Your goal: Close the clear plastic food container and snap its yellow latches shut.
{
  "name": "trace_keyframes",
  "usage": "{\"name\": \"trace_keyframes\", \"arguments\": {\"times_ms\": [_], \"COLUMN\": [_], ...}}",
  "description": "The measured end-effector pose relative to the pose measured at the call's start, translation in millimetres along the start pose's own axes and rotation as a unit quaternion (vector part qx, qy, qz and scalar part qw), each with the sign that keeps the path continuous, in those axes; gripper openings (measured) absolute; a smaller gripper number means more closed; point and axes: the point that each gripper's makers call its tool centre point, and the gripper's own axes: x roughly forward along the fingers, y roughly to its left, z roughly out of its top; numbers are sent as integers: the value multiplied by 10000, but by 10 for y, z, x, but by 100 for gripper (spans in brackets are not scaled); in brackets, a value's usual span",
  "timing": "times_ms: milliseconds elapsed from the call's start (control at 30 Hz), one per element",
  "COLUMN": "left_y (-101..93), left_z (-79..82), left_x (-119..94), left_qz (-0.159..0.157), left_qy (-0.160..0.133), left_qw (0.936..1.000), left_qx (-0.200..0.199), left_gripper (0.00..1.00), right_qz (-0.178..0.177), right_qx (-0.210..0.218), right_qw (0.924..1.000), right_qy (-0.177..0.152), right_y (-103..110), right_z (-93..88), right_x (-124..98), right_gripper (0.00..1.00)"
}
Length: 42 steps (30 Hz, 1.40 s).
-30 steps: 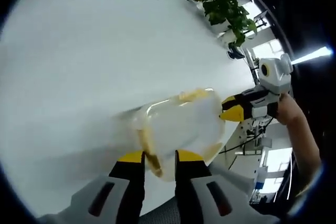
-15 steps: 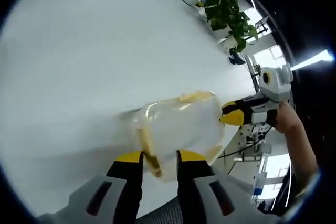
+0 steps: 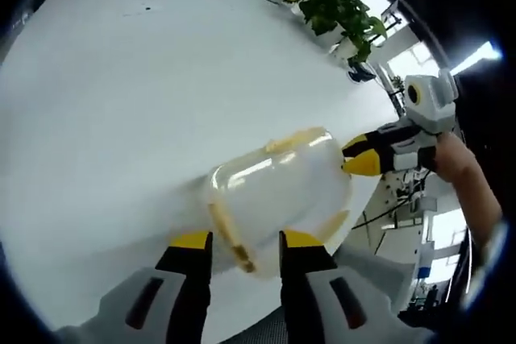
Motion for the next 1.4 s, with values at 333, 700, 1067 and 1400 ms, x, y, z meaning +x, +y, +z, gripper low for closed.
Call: {"name": "trace_keyframes", "arguments": {"times_ms": [333,700,1067,1400], "left_y": [48,-99,-269,-490], "left_z": [62,151,182,181], "left_x": [-112,-138,-133,-26], "left_qz": [74,193,129,60], "left_qy": [-56,-23,4,66], "left_qw": [9996,9948,9807,9490], "left_qx": [260,1003,1950,3151], "left_gripper": [33,34,32,35], "right_qz": [83,116,172,227], "right_qx": [-317,-1234,-1654,-2037], "right_qw": [9994,9923,9861,9788], "right_qy": [-133,33,24,26], "right_y": [42,131,266,366], "right_z": [142,209,299,340], "right_x": [-122,-75,-21,42], "right_gripper": [16,18,19,19]}}
